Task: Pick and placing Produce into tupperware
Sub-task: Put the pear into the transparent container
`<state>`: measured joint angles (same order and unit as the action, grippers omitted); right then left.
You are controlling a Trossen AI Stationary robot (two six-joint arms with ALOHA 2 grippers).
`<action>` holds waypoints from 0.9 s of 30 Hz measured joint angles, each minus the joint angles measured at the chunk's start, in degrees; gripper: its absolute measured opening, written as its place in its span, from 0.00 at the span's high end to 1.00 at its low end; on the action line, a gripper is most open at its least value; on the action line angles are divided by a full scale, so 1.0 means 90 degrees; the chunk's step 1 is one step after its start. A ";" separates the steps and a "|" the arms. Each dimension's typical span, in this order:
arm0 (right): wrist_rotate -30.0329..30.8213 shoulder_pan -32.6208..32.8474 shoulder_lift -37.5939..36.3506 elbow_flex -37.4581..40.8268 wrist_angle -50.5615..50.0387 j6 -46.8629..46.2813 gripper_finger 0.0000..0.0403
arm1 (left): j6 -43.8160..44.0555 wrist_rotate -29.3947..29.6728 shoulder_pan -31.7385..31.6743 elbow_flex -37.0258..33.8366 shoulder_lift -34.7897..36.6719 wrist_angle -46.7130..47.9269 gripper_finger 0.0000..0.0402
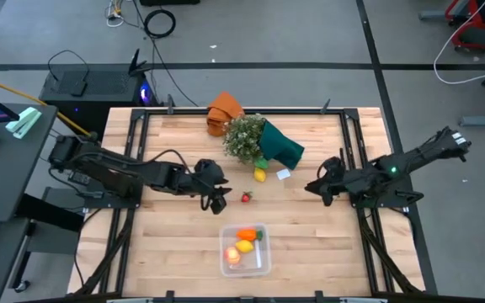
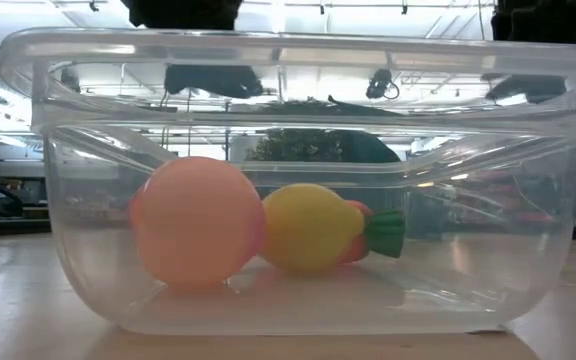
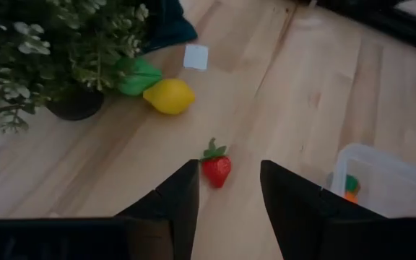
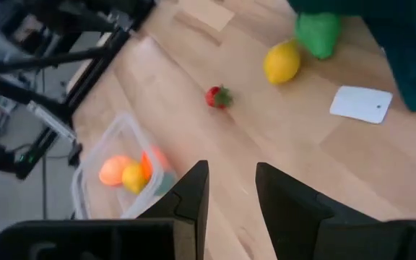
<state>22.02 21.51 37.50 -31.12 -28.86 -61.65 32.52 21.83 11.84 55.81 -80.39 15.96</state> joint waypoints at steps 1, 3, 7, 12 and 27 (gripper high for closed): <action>0.0247 0.0101 0.0036 0.0154 0.0204 -0.0086 0.79 | 0.0001 0.0003 0.0000 -0.0064 0.0086 -0.0009 0.62; 0.0677 0.0218 0.0193 0.0434 0.0702 -0.0140 0.79 | -0.0006 0.0042 0.0002 -0.0156 0.0223 -0.0022 0.62; 0.0977 0.0277 0.0744 0.0737 0.1505 0.0337 0.79 | -0.0052 0.0262 -0.0010 -0.0213 0.0350 -0.0107 0.62; 0.0971 0.0294 0.1915 0.0747 0.2644 0.1198 0.79 | -0.0188 0.0291 -0.0010 -0.0215 0.0380 -0.0275 0.61; 0.1390 -0.0752 0.4452 0.0744 0.4394 0.1896 0.76 | -0.0166 0.0286 0.0049 -0.0215 0.0377 -0.0268 0.65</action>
<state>34.52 14.75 77.56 -24.43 10.68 -44.59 31.03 24.40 12.27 53.87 -76.99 13.54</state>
